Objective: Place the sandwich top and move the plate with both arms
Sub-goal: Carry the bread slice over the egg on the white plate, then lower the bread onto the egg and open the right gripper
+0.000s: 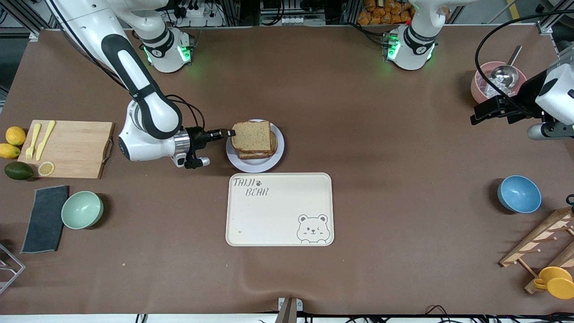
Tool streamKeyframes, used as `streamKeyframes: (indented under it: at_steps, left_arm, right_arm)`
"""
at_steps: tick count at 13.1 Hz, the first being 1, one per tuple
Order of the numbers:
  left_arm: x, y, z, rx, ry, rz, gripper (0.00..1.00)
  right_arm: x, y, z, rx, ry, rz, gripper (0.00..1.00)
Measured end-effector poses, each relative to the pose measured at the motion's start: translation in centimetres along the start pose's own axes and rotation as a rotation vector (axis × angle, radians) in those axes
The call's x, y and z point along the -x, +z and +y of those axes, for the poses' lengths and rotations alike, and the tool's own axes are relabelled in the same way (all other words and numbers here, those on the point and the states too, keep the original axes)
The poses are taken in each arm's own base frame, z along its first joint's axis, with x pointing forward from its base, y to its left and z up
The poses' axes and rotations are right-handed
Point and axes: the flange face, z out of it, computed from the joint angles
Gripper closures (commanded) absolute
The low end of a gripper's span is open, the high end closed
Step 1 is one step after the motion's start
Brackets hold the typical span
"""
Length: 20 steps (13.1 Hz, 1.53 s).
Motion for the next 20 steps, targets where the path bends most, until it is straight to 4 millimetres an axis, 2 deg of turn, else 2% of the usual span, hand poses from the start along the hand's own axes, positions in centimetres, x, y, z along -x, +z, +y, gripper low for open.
streamKeyframes:
  at_steps: [4, 5, 6, 7, 17, 20]
  left_arm:
    - [-0.2, 0.0, -0.2, 0.001, -0.003, 0.007, 0.0]
    - [-0.2, 0.0, -0.2, 0.001, -0.004, 0.009, 0.0]
    - [-0.2, 0.0, -0.2, 0.001, -0.005, 0.009, 0.0]
    - [-0.2, 0.0, -0.2, 0.002, -0.005, 0.009, 0.0]
    - [-0.4, 0.0, -1.1, 0.003, -0.021, 0.012, 0.0]
    - [-0.5, 0.2, -1.1, 0.003, -0.02, 0.007, 0.0]
  right_arm:
    - [-0.4, 0.7, 0.7, 0.014, -0.068, 0.015, 1.0]
    - [-0.5, 0.9, 0.8, 0.016, -0.07, 0.014, 0.95]
    - [-0.5, 1.1, 0.9, 0.018, -0.073, 0.014, 0.45]
    - [-0.6, 1.1, 0.9, 0.019, -0.078, 0.016, 0.0]
    - [-1.0, 0.4, 1.0, 0.02, -0.08, 0.038, 0.0]
    - [-1.2, -0.6, 1.2, 0.012, -0.075, 0.049, 0.0]
